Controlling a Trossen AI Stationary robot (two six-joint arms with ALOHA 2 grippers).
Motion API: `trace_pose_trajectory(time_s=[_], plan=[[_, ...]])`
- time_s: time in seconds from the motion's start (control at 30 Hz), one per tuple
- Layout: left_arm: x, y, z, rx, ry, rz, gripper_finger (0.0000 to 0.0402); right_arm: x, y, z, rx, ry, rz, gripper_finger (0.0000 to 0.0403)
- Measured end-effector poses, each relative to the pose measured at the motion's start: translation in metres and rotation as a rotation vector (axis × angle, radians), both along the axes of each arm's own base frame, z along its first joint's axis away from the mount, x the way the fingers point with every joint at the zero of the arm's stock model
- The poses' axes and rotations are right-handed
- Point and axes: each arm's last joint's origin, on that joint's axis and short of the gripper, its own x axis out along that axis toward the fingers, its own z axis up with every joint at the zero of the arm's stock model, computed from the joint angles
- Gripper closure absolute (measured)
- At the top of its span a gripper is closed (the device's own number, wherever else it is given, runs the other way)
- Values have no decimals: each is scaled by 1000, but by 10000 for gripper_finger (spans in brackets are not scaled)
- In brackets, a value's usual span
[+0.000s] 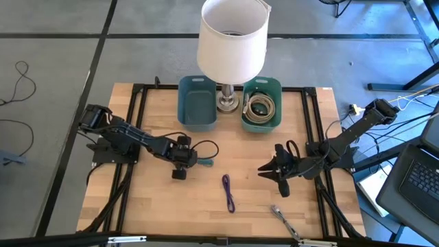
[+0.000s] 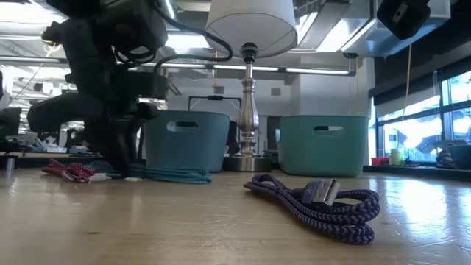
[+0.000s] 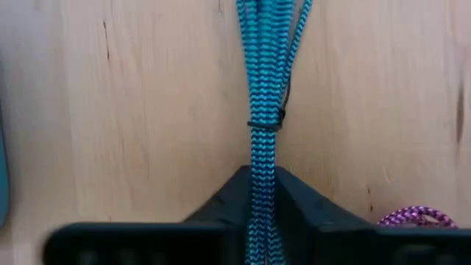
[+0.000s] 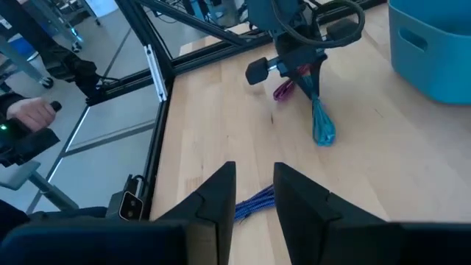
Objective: Pick & Place USB Port
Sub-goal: Put the blue usb cable into the blue bin
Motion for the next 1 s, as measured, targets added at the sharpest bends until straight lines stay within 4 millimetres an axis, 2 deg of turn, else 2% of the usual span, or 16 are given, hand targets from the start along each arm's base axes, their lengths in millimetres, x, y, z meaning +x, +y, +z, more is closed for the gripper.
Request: trace_pose_trajectory(time_s=[0.03, 0.17, 0.23, 0.37, 0.43, 0.5, 0.63, 0.73, 0.83, 1.0], plan=[[0, 0, 0, -2, -2, 1, 380, 0, 0, 0, -2, 0, 1, 308], [-1, -6, 8, -1, 5, -15, 389, 0, 0, 0, -5, 0, 2, 308], [2, -13, 27, -5, -27, -27, 389, 0, 0, 0, -5, 0, 2, 308], [1, -26, 78, 57, -173, -39, 389, 0, 0, 0, -8, 0, 3, 308], [-4, -28, 102, 79, -278, -37, 389, 0, 0, 0, -8, 0, 3, 308], [-10, -24, 118, 142, -352, -15, 389, 0, 0, 0, -9, 0, 4, 308], [-22, 0, 128, 374, -355, 75, 389, 0, 0, 0, -9, 0, 4, 308], [-21, 30, 134, 468, -337, 174, 389, 0, 0, 0, -9, 0, 4, 308], [-18, 65, 137, 494, -321, 267, 389, 0, 0, 0, -8, -1, 4, 308], [-15, 125, 137, 440, -343, 374, 389, 0, -1, 0, -16, -8, -20, 308]])
